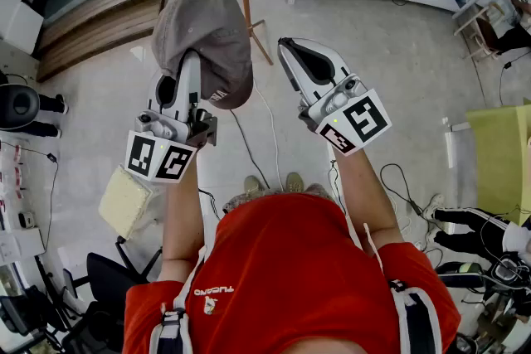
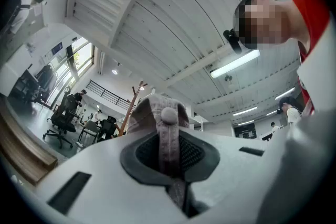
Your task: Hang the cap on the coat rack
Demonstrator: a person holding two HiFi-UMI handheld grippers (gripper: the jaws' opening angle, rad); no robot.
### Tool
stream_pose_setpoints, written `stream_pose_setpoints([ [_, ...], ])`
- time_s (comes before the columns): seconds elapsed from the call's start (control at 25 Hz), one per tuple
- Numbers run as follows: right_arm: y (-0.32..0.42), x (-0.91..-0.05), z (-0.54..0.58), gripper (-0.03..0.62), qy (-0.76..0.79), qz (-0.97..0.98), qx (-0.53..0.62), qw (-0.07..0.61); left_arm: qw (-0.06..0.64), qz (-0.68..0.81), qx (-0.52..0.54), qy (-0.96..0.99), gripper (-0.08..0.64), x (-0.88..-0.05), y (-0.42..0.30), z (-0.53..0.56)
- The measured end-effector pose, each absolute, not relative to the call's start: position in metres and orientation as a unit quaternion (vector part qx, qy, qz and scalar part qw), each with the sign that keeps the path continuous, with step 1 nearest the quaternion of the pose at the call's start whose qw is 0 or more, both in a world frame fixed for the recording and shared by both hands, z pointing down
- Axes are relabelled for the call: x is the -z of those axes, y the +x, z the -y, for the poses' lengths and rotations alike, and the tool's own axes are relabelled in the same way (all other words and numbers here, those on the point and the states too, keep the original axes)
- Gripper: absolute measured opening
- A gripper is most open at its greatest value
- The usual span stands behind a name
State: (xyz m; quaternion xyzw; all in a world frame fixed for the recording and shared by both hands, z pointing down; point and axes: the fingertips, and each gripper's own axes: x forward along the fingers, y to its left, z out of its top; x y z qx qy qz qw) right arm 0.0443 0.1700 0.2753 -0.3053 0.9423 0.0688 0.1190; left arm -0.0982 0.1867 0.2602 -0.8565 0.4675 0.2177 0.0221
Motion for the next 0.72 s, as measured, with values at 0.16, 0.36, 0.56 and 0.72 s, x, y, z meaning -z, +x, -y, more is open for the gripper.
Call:
stream_pose_setpoints([
  [0.16,0.043,-0.276,-0.169,0.023,-0.302,-0.944,-0.069,0.116,0.021,-0.468,-0.218,-0.856,0.025,-0.261,-0.098,-0.186],
  [0.36,0.038,-0.283,-0.165,0.023,-0.303,-0.944,-0.055,0.121,0.021,-0.467,-0.221,-0.856,0.025,-0.267,-0.104,-0.187],
  [0.56,0.015,-0.286,-0.159,0.023,-0.306,-0.943,-0.057,0.117,0.019,-0.470,-0.228,-0.852,0.025,-0.272,-0.137,-0.186],
  [0.72,-0.013,-0.287,-0.152,0.023,-0.320,-0.939,-0.059,0.112,0.017,-0.468,-0.231,-0.853,0.025,-0.273,-0.176,-0.178],
])
